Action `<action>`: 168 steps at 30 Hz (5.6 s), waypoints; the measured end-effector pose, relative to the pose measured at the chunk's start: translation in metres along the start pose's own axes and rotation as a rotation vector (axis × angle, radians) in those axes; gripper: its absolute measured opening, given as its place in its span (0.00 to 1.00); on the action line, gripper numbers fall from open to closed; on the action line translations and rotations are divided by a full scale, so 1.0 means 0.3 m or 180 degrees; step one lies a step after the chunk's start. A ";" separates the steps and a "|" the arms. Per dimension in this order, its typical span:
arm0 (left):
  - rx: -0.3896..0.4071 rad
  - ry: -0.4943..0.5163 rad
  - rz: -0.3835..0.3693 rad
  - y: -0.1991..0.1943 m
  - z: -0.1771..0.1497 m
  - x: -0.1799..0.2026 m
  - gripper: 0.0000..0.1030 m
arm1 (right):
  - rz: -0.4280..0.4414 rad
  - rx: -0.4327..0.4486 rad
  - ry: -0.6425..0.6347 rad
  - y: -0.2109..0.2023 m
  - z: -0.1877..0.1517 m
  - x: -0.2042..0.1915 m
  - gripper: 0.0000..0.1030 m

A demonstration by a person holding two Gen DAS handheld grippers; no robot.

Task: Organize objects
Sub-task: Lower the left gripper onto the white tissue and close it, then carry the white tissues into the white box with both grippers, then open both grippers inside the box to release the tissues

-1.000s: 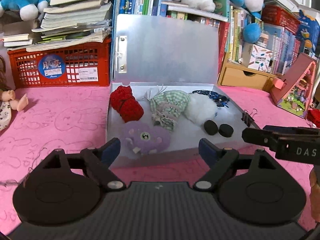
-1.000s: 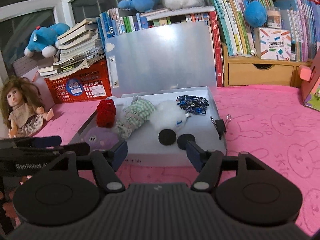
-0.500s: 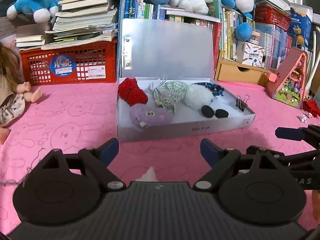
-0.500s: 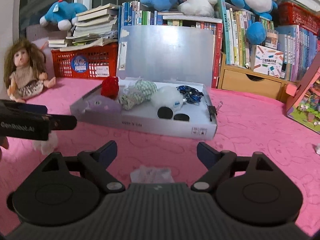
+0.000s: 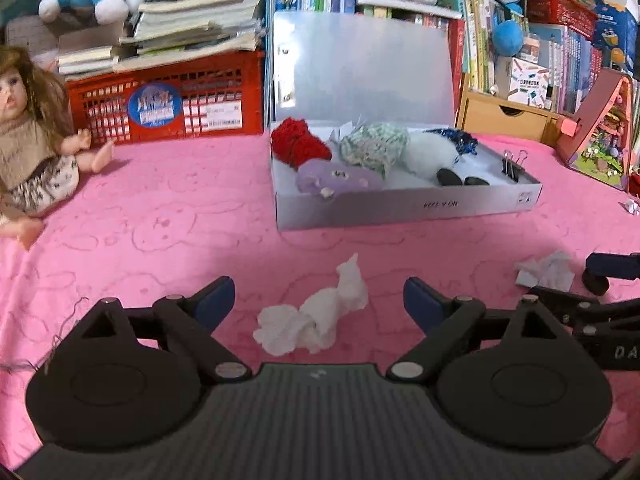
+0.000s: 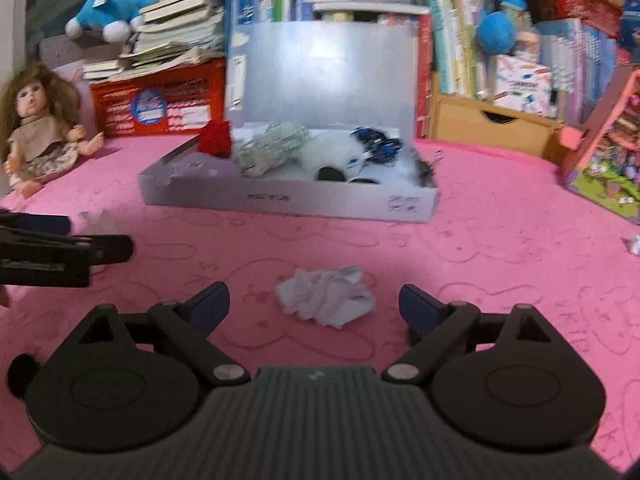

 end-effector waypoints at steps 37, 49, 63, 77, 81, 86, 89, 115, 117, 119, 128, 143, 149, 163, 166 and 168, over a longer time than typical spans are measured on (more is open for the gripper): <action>-0.0104 -0.0170 0.0031 0.027 -0.016 -0.009 0.71 | -0.0212 -0.0254 0.0163 0.082 0.025 -0.054 0.85; -0.0058 -0.0148 0.0074 0.009 -0.026 0.001 0.52 | -0.0216 -0.0233 0.0162 0.076 0.023 -0.050 0.79; 0.0057 -0.0022 -0.0007 -0.049 -0.010 0.033 0.52 | -0.0214 -0.0167 0.0130 0.050 0.027 -0.044 0.54; 0.0100 0.0024 -0.0087 -0.070 0.018 0.057 0.52 | -0.0230 -0.0040 0.0116 -0.006 0.060 -0.004 0.53; 0.0130 0.0027 -0.0101 -0.075 0.038 0.056 0.52 | -0.0254 0.0013 0.0095 -0.020 0.078 0.008 0.53; 0.0163 0.0011 -0.0110 -0.074 0.082 0.046 0.51 | -0.0257 0.0037 0.0132 -0.028 0.114 0.037 0.53; 0.0190 0.0011 -0.0105 -0.069 0.111 0.046 0.52 | -0.0261 0.0064 0.0154 -0.032 0.140 0.055 0.53; 0.0161 -0.0162 -0.0170 0.144 0.381 -0.009 0.51 | -0.0116 0.0043 0.0227 0.099 0.373 0.185 0.54; 0.0146 -0.0152 -0.0170 0.169 0.394 -0.006 0.51 | -0.0124 0.0037 0.0202 0.113 0.382 0.188 0.54; 0.0123 -0.0139 -0.0155 0.193 0.402 -0.002 0.51 | -0.0147 0.0035 0.0158 0.128 0.389 0.190 0.54; 0.0013 -0.0186 -0.0107 0.282 0.402 -0.002 0.51 | -0.0087 -0.0066 0.0205 0.213 0.393 0.216 0.54; -0.0070 -0.0104 -0.0020 0.388 0.415 0.020 0.52 | -0.0130 -0.0212 0.0172 0.352 0.433 0.225 0.55; -0.0115 -0.0120 0.0017 0.424 0.423 0.017 0.51 | -0.0118 -0.0190 0.0053 0.372 0.449 0.198 0.55; -0.0247 -0.0194 0.0030 0.487 0.438 0.005 0.51 | 0.0060 -0.0368 0.0088 0.475 0.457 0.147 0.55; -0.0272 -0.0182 0.0040 0.494 0.442 0.007 0.51 | 0.0090 -0.0382 0.0118 0.488 0.458 0.136 0.55; -0.0278 -0.0173 0.0040 0.496 0.441 0.008 0.51 | 0.0094 -0.0393 0.0112 0.492 0.454 0.130 0.55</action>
Point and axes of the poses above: each gripper's, at about its wrist camera, not at the fingertips, and y roughly the way its jaws point, x to its right, z to its top, the point moved 3 cm from there along y, roughly the way its jaws point, and after that the axes turned 6 degrees about -x, right-handed, at the moved point
